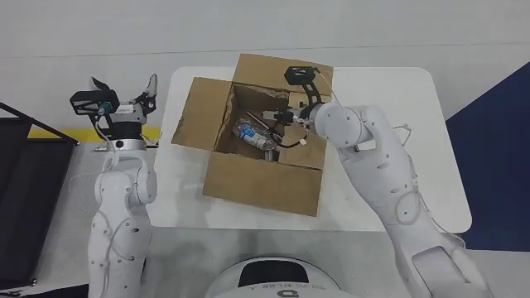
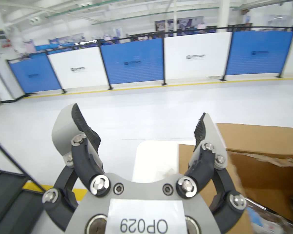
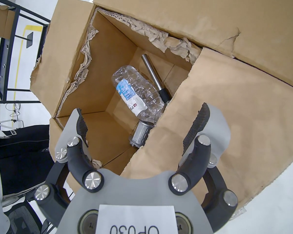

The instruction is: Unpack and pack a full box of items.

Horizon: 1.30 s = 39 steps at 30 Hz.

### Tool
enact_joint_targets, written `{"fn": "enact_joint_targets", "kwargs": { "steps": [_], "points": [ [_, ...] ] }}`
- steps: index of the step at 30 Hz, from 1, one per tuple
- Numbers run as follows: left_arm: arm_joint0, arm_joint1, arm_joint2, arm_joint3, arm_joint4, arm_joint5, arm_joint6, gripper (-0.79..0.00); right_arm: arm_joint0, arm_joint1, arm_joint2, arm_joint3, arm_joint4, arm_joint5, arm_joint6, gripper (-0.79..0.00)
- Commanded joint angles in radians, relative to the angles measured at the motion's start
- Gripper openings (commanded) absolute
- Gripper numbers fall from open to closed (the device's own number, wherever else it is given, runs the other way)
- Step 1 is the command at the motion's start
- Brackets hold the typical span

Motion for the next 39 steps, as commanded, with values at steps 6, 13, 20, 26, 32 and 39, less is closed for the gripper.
{"fn": "enact_joint_targets", "kwargs": {
  "steps": [6,13,20,26,32,39],
  "points": [
    [-0.057,0.015,-0.113,0.258,0.023,0.033,0.010,0.000,-0.059,0.013,0.044,-0.081,-0.039,0.026,-0.032,0.000],
    [-0.080,0.026,-0.053,0.416,0.148,-0.090,-0.017,0.000,-0.081,0.020,0.068,-0.107,-0.044,0.043,-0.034,0.000],
    [-0.081,0.032,0.018,0.453,0.254,-0.166,0.047,0.000,-0.084,0.022,0.067,-0.097,-0.043,0.056,-0.040,0.000],
    [-0.068,0.040,0.061,0.425,0.359,-0.190,0.126,0.000,-0.102,0.025,0.078,-0.101,-0.035,0.066,-0.055,0.000],
    [-0.045,0.040,0.037,0.289,0.180,-0.264,0.151,0.000,-0.134,0.030,0.100,-0.109,-0.020,0.071,-0.074,0.000],
    [-0.050,0.046,0.107,0.214,0.280,-0.317,0.119,0.000,-0.203,0.040,0.161,-0.139,0.008,0.077,-0.116,0.000]
  ]
}}
